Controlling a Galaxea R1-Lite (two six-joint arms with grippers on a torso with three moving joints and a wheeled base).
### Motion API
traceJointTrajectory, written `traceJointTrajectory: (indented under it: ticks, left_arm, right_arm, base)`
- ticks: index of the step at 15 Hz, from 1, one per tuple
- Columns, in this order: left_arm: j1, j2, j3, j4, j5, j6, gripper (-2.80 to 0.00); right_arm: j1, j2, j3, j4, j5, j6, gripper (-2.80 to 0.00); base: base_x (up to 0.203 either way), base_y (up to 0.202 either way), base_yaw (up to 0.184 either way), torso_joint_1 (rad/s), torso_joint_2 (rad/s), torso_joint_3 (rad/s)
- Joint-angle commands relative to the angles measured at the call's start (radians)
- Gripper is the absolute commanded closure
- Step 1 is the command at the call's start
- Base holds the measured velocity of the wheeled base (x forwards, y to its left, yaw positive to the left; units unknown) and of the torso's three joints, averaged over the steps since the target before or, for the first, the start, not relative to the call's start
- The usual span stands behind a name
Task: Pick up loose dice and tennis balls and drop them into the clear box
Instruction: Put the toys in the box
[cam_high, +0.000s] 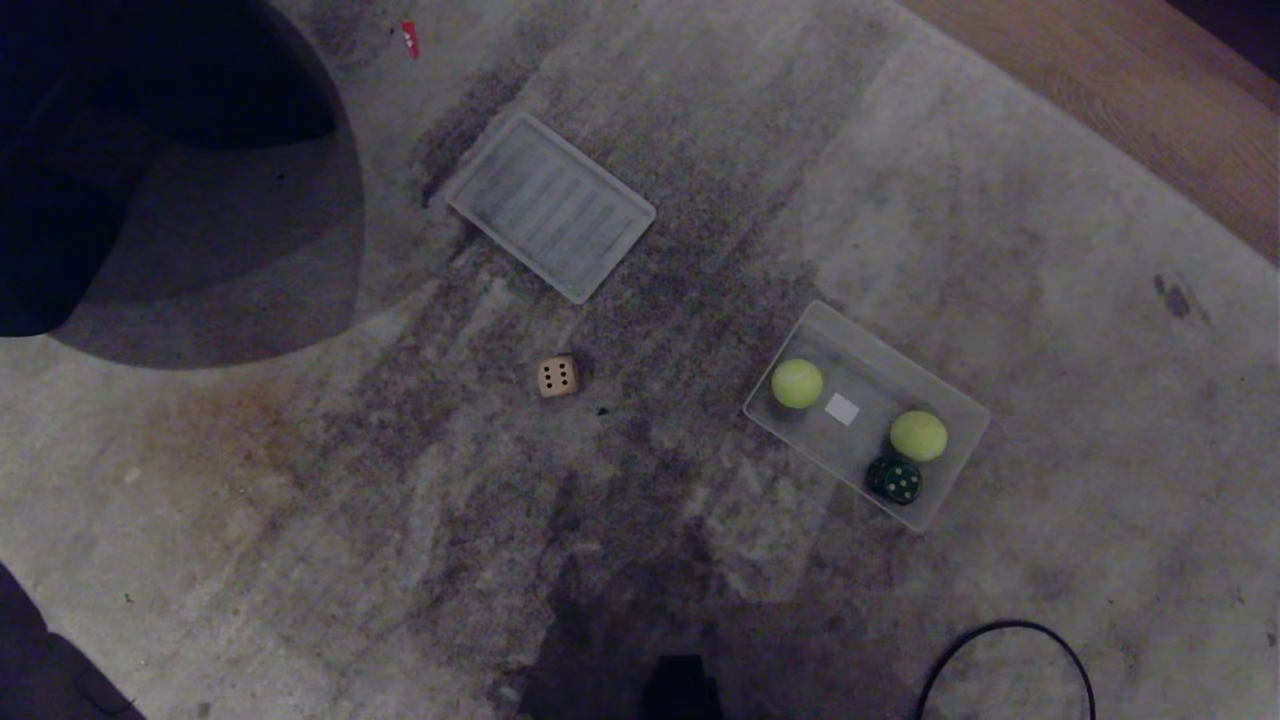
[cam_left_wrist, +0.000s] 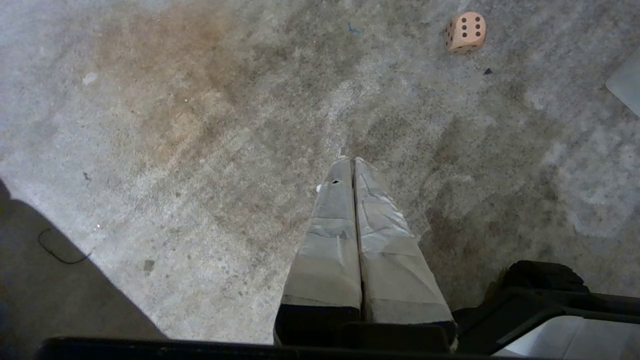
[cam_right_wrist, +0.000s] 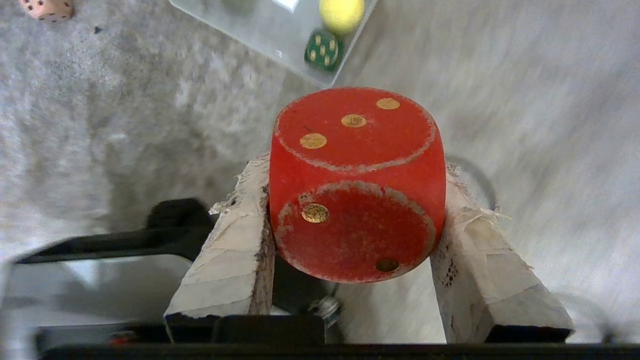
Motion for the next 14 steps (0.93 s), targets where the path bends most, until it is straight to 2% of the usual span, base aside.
traceJointTrajectory:
  ticks: [1, 4, 9, 14]
  left_arm:
    - [0.000, 0.001, 0.002, 0.000, 0.000, -0.001, 0.00]
    - [0.000, 0.001, 0.002, 0.000, 0.000, -0.001, 0.00]
    - [0.000, 0.001, 0.002, 0.000, 0.000, -0.001, 0.00]
    - [0.000, 0.000, 0.002, 0.000, 0.000, -0.001, 0.00]
  right_arm:
    - [0.001, 0.316, -0.081, -0.036, 0.016, 0.050, 0.00]
    - [0.003, 0.648, -0.128, -0.231, 0.033, 0.122, 0.00]
    - [0.041, 1.198, -0.175, -0.706, 0.065, 0.250, 0.00]
    - [0.078, 1.633, -0.340, -0.997, 0.095, 0.345, 0.00]
  base:
    - [0.000, 0.000, 0.000, 0.000, 0.00, 0.000]
    - [0.000, 0.000, 0.000, 0.000, 0.00, 0.000]
    - [0.000, 0.000, 0.000, 0.000, 0.00, 0.000]
    - [0.000, 0.000, 0.000, 0.000, 0.00, 0.000]
